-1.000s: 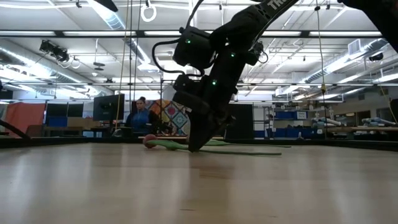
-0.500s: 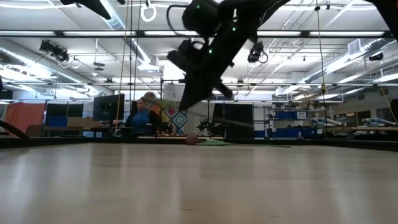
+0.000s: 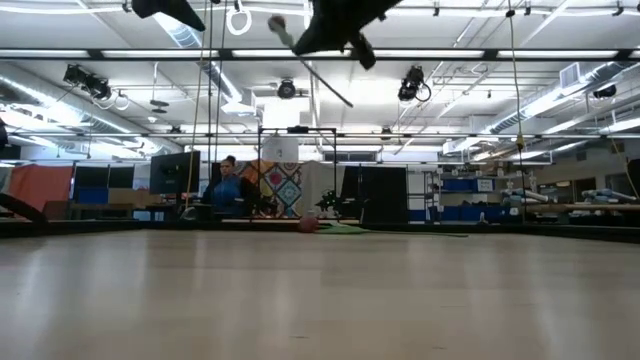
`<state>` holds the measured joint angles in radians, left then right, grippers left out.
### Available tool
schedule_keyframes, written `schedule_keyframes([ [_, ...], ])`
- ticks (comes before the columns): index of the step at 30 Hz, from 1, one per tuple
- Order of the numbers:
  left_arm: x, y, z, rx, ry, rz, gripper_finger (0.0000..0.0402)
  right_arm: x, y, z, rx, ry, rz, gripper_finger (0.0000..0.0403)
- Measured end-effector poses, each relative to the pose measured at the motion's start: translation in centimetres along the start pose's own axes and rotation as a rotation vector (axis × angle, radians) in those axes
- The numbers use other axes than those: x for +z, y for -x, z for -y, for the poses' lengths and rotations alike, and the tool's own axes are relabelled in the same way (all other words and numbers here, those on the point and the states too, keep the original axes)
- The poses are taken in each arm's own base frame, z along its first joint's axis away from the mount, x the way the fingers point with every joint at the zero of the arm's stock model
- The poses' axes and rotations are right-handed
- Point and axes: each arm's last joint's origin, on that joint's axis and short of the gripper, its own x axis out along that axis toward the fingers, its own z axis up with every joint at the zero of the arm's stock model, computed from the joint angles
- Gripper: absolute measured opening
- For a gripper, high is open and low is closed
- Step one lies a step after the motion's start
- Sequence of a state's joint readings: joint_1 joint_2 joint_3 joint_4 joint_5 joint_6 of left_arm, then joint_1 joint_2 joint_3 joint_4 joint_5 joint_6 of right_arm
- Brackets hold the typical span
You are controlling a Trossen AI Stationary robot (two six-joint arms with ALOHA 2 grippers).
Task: Sort flowers into vase by color
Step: Put the bottom red flower into the transparent vase
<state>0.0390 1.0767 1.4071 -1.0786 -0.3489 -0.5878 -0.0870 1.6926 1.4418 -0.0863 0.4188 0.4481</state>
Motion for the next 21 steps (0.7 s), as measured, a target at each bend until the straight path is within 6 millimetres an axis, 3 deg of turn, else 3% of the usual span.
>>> schedule_keyframes([
  [7,2.2,-0.4,-1.5,-0.136,-0.057,0.061,0.0297,1.5,2.5,-2.5,0.093,0.126,0.174,0.0],
  [11,3.5,-0.5,-1.8,-0.218,-0.081,0.139,0.0297,0.2,2.7,-3.0,0.184,0.1,0.293,0.0],
  [17,4.9,-0.1,-1.3,-0.337,-0.13,0.264,0.0297,-1.7,2.7,-2.8,0.253,0.067,0.328,0.0],
  [21,5.3,-1.5,-0.6,-0.397,-0.146,0.234,0.0297,-1.6,2.9,-3.0,0.288,0.09,0.355,0.0],
])
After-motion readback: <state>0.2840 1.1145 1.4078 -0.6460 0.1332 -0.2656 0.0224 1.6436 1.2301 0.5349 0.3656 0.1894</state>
